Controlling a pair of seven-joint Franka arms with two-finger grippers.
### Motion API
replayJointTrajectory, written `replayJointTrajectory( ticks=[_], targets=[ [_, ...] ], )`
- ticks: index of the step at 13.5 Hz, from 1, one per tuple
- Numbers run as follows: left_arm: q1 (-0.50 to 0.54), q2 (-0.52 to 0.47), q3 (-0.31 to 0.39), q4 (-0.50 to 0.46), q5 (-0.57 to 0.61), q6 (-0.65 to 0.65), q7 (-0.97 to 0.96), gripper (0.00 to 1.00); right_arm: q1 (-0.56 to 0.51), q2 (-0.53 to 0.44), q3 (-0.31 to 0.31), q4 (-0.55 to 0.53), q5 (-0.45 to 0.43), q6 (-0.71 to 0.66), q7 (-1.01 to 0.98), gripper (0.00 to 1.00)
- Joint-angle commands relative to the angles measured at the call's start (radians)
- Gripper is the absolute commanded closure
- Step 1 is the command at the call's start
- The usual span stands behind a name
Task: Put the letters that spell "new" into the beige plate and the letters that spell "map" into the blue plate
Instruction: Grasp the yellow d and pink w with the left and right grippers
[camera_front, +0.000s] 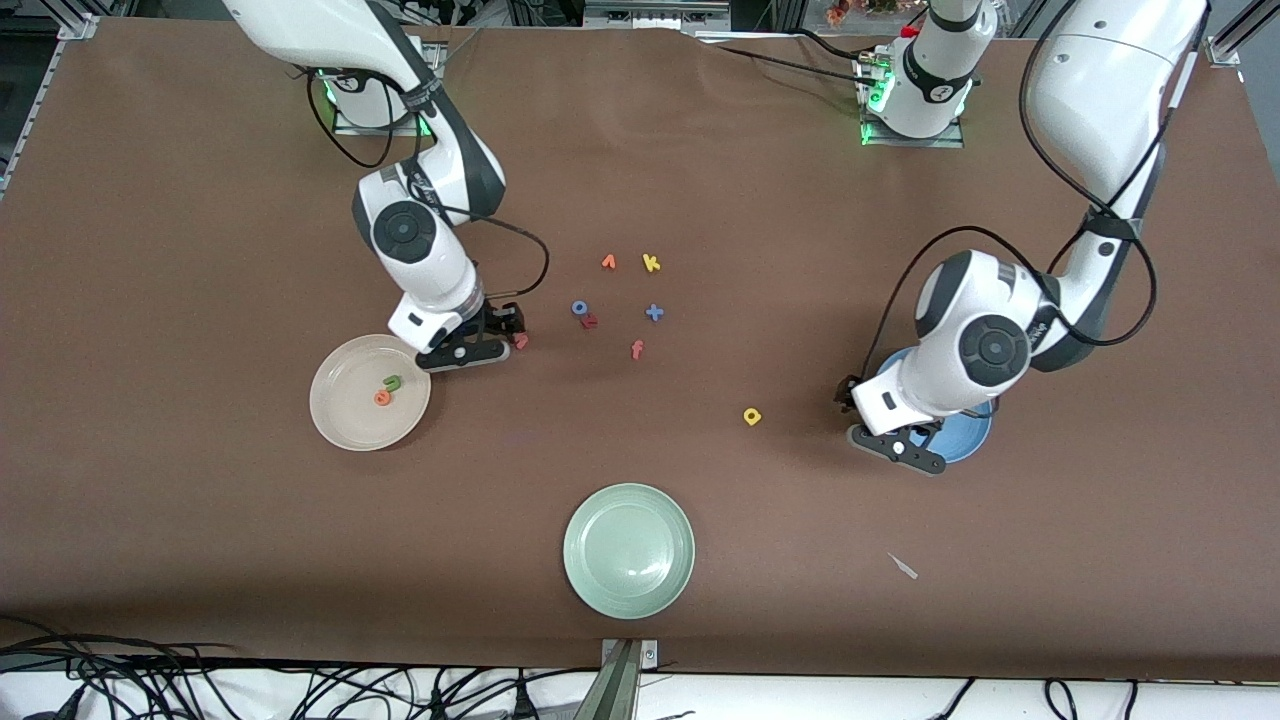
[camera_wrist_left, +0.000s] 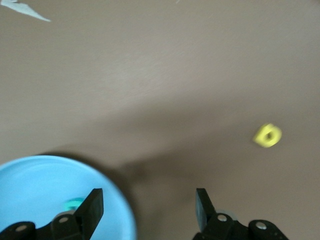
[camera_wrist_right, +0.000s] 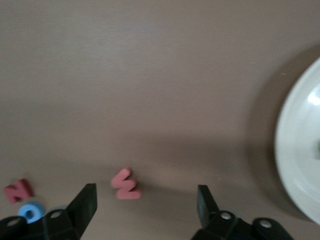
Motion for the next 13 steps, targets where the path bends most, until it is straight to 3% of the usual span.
replayJointTrajectory(
  ticks=[1, 3, 7, 10, 13],
  targets=[
    [-0.078, 0.051, 0.012, 0.075, -0.009, -0.022, -0.106, 0.14, -0.006, -0.027, 0.048, -0.038, -0.005, 0.048, -0.035, 0.06],
    [-0.121, 0.100, 0.015, 0.106, -0.009, -0.016, -0.103, 0.01, -0.006, -0.033, 0.049, -0.096, -0.005, 0.126, -0.085, 0.06],
    [-0.187, 0.163, 0.017, 0.130, 0.115, -0.003, -0.094, 0.01, -0.006, -0.021, 0.049, -0.175, -0.005, 0.247, -0.160, 0.06],
    [-0.206, 0.200, 0.017, 0.129, 0.124, 0.144, -0.094, 0.01, -0.005, -0.018, 0.049, -0.175, -0.005, 0.247, -0.162, 0.06],
    [-0.210, 0.227, 0.018, 0.129, 0.153, 0.168, -0.094, 0.02, 0.003, 0.014, 0.048, -0.175, -0.023, 0.290, -0.167, 0.07]
  ],
)
